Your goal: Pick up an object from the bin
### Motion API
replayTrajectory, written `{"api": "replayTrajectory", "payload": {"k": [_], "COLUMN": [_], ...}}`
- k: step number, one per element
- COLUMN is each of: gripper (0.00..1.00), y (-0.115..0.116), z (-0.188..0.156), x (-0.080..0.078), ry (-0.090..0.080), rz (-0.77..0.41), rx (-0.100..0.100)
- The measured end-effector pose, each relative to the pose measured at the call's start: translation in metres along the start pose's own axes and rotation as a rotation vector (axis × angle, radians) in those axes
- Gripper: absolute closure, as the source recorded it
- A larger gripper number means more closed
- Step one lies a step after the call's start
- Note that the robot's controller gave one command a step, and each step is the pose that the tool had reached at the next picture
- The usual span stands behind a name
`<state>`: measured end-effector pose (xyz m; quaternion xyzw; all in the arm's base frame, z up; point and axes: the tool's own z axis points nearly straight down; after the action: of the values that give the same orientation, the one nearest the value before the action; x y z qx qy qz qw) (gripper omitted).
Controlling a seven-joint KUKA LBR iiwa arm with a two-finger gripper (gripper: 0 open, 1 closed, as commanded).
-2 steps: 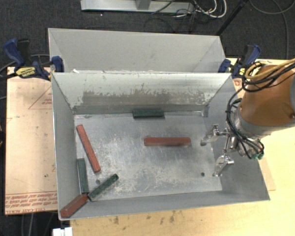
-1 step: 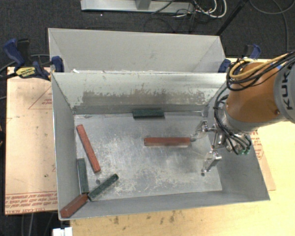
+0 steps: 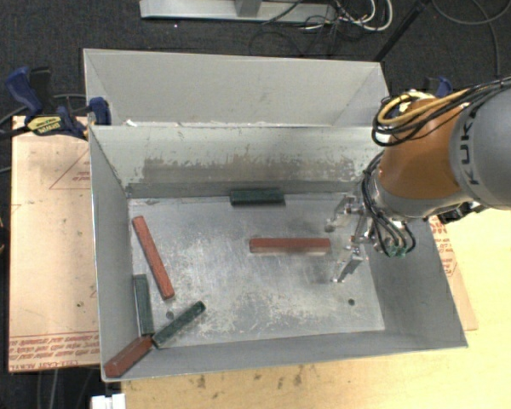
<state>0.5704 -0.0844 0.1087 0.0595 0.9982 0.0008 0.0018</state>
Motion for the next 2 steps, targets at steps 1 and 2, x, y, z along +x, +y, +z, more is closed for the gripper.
{"api": "replayTrajectory", "payload": {"k": [1,2], "gripper": [1.00,1.00], "y": [0.0284,0.0285], "z": [0.0305,0.0305], "x": [-0.0301,-0.0301], "ry": [-0.014,-0.014], "rz": [-0.297,-0.297], "rx": [0.003,0.003]}}
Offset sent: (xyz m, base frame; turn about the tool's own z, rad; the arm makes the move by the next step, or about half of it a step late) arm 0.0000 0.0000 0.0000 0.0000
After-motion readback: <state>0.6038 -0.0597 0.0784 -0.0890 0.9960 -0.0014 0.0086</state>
